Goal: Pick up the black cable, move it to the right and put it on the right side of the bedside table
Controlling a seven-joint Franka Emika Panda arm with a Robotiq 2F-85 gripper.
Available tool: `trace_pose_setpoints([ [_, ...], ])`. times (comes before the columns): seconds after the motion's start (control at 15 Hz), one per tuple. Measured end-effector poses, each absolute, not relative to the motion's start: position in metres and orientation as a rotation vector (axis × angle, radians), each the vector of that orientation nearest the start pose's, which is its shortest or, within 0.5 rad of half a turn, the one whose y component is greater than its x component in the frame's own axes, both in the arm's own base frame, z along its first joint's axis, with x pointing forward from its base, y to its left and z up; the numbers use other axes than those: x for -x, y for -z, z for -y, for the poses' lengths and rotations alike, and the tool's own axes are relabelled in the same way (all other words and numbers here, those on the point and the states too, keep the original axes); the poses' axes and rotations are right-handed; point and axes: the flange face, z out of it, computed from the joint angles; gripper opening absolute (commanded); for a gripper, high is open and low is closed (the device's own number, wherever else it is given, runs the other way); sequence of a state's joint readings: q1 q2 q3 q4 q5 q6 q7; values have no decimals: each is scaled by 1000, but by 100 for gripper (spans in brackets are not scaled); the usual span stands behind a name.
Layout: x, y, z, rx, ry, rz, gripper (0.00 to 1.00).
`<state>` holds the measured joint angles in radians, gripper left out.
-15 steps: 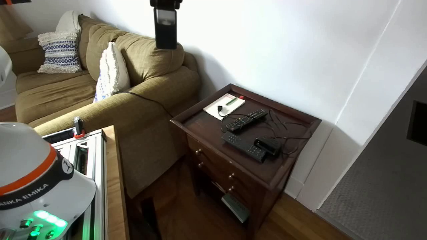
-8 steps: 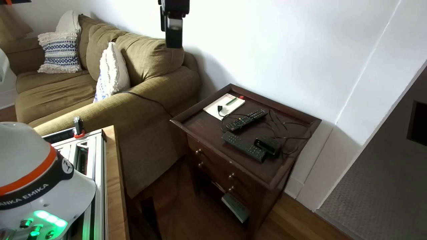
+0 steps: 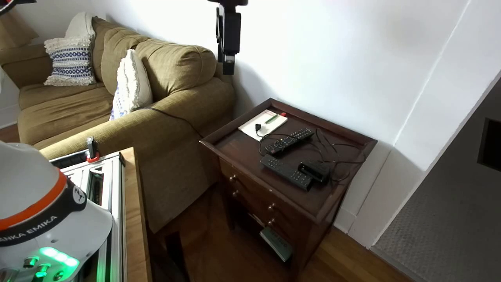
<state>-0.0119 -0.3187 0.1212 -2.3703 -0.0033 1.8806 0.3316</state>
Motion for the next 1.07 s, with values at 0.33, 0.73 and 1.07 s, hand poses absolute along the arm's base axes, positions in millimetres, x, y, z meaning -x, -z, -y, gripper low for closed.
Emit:
trace_pose_setpoints([
  [0.33,-447,-370,-75,3145,-268,-819,100],
  [0.73,-459,-298,-95,3077,-247,-1302,100],
  [1.07,-476,-263,-112,3078,-142,-1318,100],
])
